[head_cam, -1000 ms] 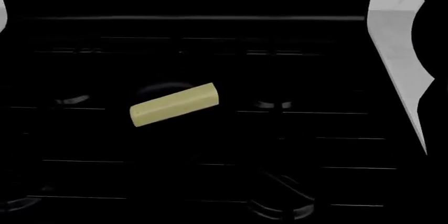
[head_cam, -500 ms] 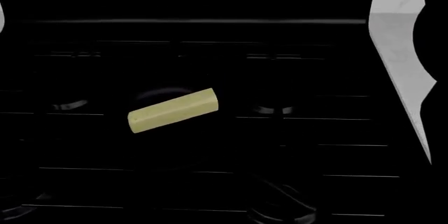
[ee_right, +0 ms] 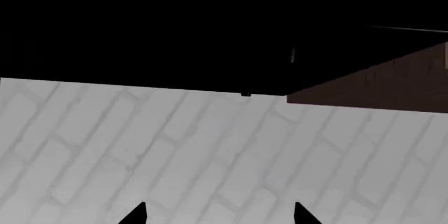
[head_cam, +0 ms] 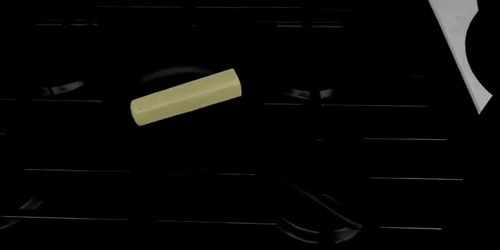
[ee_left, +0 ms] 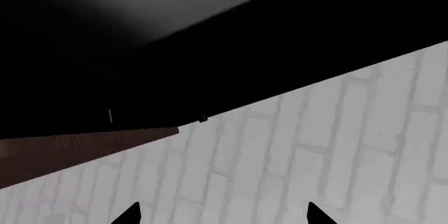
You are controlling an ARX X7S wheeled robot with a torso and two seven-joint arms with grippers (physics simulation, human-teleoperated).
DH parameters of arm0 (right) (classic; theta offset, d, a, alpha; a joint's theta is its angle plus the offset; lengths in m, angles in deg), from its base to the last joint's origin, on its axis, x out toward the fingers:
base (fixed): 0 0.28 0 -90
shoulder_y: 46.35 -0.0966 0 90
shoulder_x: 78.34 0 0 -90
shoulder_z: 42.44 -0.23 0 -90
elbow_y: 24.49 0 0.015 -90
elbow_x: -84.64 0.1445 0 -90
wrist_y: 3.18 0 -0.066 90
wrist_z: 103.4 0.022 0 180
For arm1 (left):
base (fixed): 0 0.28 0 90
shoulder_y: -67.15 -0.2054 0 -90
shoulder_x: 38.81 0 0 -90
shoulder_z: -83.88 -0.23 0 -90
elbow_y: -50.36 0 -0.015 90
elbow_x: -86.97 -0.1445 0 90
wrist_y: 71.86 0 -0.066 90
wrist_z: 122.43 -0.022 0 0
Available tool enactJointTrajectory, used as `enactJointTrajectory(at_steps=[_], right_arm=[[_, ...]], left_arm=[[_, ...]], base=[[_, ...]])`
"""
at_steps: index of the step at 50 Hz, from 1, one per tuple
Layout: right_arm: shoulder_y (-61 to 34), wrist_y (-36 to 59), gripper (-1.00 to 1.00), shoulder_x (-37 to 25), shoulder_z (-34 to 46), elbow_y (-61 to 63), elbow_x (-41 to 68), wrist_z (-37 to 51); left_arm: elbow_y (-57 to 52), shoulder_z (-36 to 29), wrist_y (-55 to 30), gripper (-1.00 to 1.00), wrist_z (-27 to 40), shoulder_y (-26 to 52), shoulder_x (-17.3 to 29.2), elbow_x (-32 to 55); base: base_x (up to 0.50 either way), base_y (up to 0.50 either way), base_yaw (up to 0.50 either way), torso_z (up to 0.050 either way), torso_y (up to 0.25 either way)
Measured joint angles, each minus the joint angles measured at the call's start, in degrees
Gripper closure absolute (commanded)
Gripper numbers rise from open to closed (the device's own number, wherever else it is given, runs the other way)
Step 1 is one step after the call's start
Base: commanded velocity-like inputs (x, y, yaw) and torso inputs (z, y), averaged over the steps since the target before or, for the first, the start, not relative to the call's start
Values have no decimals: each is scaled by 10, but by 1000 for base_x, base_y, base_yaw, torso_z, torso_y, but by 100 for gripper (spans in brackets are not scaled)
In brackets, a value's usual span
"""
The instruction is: Pick the butter stick from the pan and place it in the bowl.
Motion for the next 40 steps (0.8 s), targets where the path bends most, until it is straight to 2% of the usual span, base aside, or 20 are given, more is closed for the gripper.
enactJointTrajectory(at_steps=[20,34,40], right_arm=[[-1,6,-100,-3,-2,1,6,1],[0,8,-100,-5,-3,2,10,1],[3,5,-100,-6,-2,2,12,0]], left_arm=[[1,5,0,-100,4,-4,-3,2],[2,4,-1,-100,7,-1,-4,2],[2,4,-1,-100,9,-3,-4,2]], base=[[-1,0,0,0,-16],[264,0,0,0,0],[0,0,0,0,0]])
